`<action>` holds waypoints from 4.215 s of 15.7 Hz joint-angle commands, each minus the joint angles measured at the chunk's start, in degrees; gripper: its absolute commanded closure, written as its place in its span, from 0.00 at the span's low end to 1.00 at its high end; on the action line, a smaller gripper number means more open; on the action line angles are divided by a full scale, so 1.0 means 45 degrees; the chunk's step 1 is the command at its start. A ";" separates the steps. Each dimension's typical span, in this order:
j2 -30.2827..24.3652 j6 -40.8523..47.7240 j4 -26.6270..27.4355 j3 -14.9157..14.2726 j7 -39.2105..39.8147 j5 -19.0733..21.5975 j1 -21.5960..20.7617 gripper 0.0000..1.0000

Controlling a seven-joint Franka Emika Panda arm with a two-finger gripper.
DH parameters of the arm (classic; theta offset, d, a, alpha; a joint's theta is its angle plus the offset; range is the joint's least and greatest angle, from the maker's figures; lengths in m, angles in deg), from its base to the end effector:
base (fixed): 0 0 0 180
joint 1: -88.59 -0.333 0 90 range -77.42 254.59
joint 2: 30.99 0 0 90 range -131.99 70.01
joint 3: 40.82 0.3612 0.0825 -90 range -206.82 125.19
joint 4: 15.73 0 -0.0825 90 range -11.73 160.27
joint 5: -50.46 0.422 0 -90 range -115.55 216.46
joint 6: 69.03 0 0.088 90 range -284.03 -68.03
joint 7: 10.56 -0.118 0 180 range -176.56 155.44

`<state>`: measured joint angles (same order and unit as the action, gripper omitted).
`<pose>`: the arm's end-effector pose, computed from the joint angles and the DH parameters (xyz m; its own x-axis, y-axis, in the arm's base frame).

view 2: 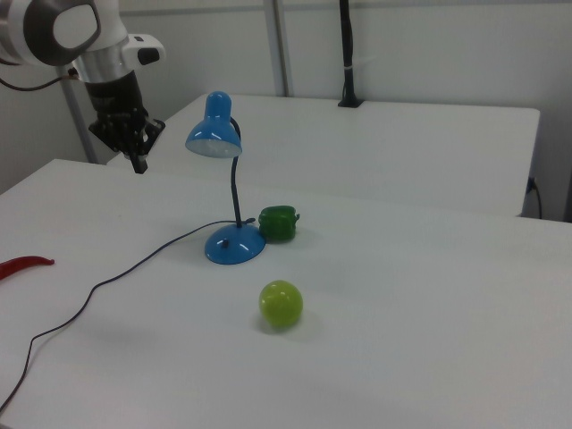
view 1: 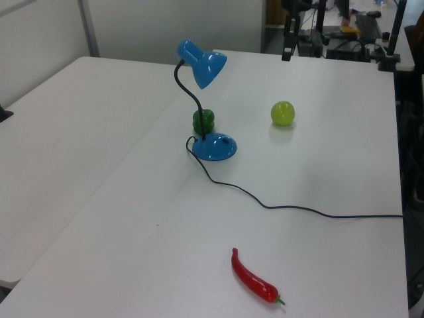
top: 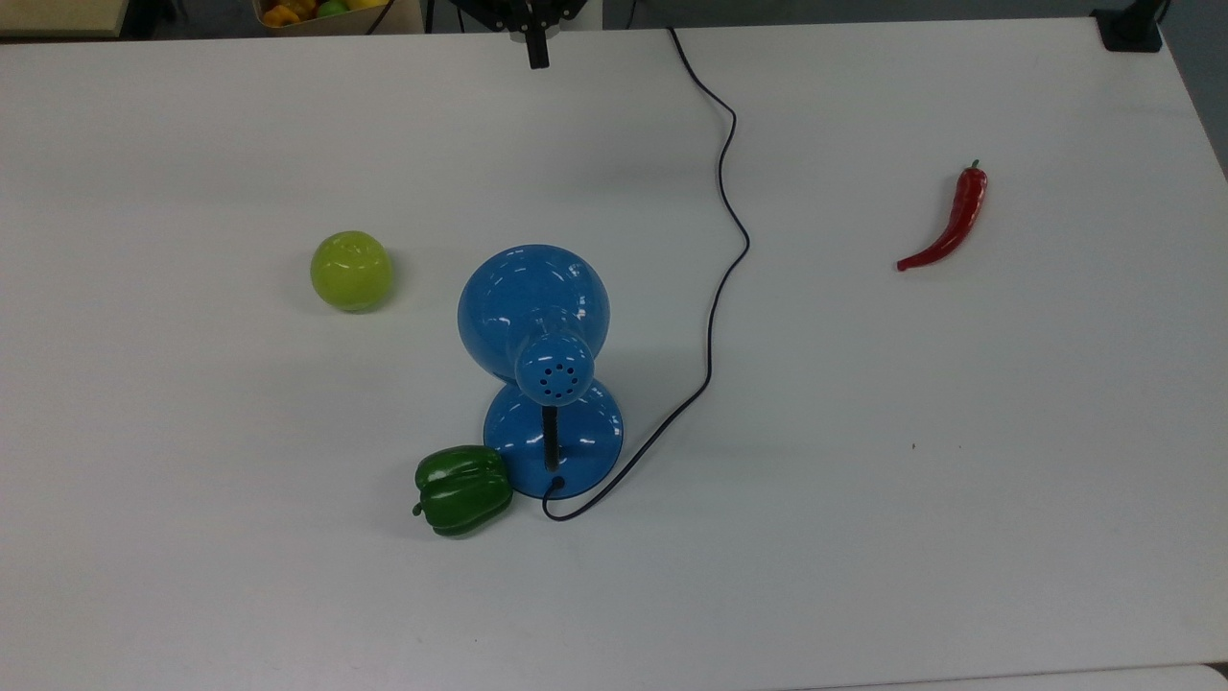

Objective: Turn on desk lamp

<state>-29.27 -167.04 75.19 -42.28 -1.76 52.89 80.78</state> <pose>0.6130 0.0729 0.6454 0.9619 0.2550 0.0987 0.2588 -0.9656 -0.0268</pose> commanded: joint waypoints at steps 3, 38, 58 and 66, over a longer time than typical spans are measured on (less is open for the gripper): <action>-0.0109 -0.0427 0.0381 0.0169 0.0310 0.0280 -0.0062 1.00; 0.2507 -1.0970 0.4718 0.0091 -0.1094 0.0027 -0.0199 1.00; 0.5085 -1.4607 0.3839 -0.0552 -0.1389 -0.0696 -0.0570 1.00; 0.5593 -1.5524 0.3683 -0.0670 -0.1389 -0.0716 -0.0570 1.00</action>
<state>-5.59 -233.50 92.42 -44.10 -6.39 50.98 79.37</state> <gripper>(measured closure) 0.991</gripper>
